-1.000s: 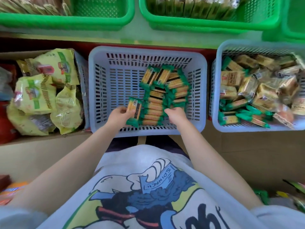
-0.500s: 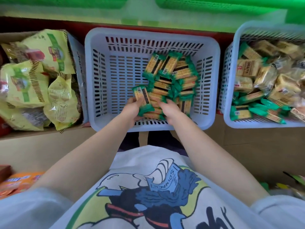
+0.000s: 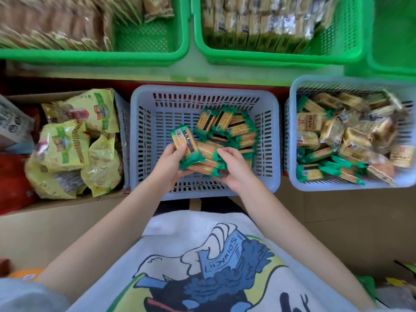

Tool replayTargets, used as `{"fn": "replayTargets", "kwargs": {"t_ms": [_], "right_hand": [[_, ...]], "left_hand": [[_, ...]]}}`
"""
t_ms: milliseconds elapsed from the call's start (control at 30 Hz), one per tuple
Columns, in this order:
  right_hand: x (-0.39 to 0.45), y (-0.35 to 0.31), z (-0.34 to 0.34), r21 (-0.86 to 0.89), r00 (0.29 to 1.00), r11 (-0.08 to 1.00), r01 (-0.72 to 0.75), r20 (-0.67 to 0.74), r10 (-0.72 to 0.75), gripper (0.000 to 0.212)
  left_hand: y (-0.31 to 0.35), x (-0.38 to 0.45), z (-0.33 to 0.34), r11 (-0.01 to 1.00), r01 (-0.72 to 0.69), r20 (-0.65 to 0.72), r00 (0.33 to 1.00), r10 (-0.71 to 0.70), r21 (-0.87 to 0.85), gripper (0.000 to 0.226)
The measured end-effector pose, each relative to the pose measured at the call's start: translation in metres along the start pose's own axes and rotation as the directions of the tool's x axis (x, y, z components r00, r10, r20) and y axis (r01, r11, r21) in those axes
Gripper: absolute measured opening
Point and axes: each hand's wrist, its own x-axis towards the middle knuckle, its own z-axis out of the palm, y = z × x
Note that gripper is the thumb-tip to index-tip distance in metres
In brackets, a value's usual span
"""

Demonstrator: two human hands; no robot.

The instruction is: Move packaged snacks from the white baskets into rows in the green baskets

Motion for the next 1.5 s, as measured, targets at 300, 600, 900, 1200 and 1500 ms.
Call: {"fn": "replayTargets", "kwargs": {"t_ms": [300, 600, 900, 1200, 1500], "right_hand": [[-0.06, -0.056, 0.003, 0.025, 0.969, 0.987, 0.158, 0.187, -0.16, 0.041], [-0.108, -0.085, -0.048, 0.0, 0.825, 0.985, 0.171, 0.546, -0.143, 0.039], [-0.095, -0.162, -0.184, 0.294, 0.844, 0.885, 0.36, 0.303, -0.444, 0.038], [-0.072, -0.249, -0.314, 0.284, 0.748, 0.806, 0.52, 0.304, -0.59, 0.053], [-0.051, -0.297, -0.38, 0.136, 0.709, 0.829, 0.542, 0.456, -0.538, 0.046]], "left_hand": [[0.078, -0.035, 0.022, 0.952, -0.264, 0.197, 0.952, 0.233, 0.152, 0.023], [0.106, -0.073, 0.094, 0.88, -0.39, 0.374, 0.885, 0.277, 0.271, 0.02], [0.094, -0.053, 0.221, 0.84, -0.434, 0.131, 0.9, 0.415, 0.325, 0.033], [0.074, -0.052, 0.449, 0.867, -0.385, 0.235, 0.917, 0.321, 0.317, 0.092], [0.08, -0.028, 0.52, 0.904, -0.345, 0.266, 0.923, 0.277, 0.253, 0.089]]}}
